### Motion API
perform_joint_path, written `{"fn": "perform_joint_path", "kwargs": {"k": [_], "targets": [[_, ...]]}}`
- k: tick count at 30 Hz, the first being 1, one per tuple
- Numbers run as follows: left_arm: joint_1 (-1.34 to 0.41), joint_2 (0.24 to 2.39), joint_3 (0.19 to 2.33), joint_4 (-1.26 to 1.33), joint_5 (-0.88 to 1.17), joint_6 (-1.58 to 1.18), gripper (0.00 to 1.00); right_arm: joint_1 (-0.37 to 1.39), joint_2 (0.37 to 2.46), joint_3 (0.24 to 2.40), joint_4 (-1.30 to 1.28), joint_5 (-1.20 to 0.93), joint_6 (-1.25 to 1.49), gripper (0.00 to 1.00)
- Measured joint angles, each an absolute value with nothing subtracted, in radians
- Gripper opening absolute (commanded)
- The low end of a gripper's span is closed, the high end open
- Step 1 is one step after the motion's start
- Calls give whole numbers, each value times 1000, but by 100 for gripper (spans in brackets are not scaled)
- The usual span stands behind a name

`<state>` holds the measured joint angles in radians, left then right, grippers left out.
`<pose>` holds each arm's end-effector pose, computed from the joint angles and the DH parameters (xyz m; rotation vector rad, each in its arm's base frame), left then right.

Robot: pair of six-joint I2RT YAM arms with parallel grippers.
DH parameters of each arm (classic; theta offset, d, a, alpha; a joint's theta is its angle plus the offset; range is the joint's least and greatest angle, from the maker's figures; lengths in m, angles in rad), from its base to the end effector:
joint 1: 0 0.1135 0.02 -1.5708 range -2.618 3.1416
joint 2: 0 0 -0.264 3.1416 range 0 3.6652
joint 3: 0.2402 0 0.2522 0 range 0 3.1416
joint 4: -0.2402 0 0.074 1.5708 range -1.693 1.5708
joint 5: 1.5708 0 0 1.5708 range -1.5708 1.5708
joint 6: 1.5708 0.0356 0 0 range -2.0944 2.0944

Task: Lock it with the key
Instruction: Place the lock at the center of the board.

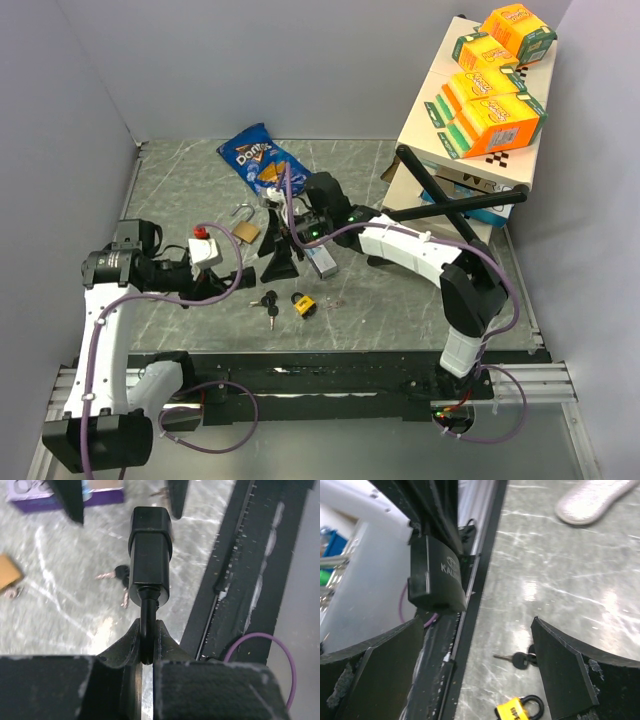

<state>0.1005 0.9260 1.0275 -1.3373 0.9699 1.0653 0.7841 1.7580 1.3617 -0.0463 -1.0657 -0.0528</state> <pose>0.1322 -0.0162 0.3201 1.2114 1.8847 -0.7740 0.2617 0.3050 0.2946 -1.4610 1.4900 1.5191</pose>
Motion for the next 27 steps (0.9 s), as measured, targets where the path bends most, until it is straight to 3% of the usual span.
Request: {"fn": "perform_joint_path", "kwargs": {"k": [12,15,18,19,20,21,23,24,27], "targets": [[50,926,1027,-1342,1000,1065,2,858,1758,1363,-57,-1128,-115,75],[50,926,1027,-1328,1001,1034,8,871,1758,1363,-52,-1118,-130,63],[50,926,1027,-1317,1001,1003,11,882,1758,1363,-55,-1096,-157,38],[50,927,1027,-1313,1000,994,13,884,1758,1363,-56,-1090,-163,21],[50,928,1027,-1309,999,976,14,884,1758,1363,-58,-1085,-169,11],[50,931,1027,-1308,999,954,18,886,1758,1363,-54,-1085,-184,3],[51,943,1027,-1302,1000,913,28,885,1757,1363,-55,-1079,-195,0],[51,948,1027,-1286,1003,888,44,884,1757,1363,-57,-1068,-189,0],[51,954,1030,-1215,1009,776,80,884,1757,1363,-64,-1028,-171,0]]}}
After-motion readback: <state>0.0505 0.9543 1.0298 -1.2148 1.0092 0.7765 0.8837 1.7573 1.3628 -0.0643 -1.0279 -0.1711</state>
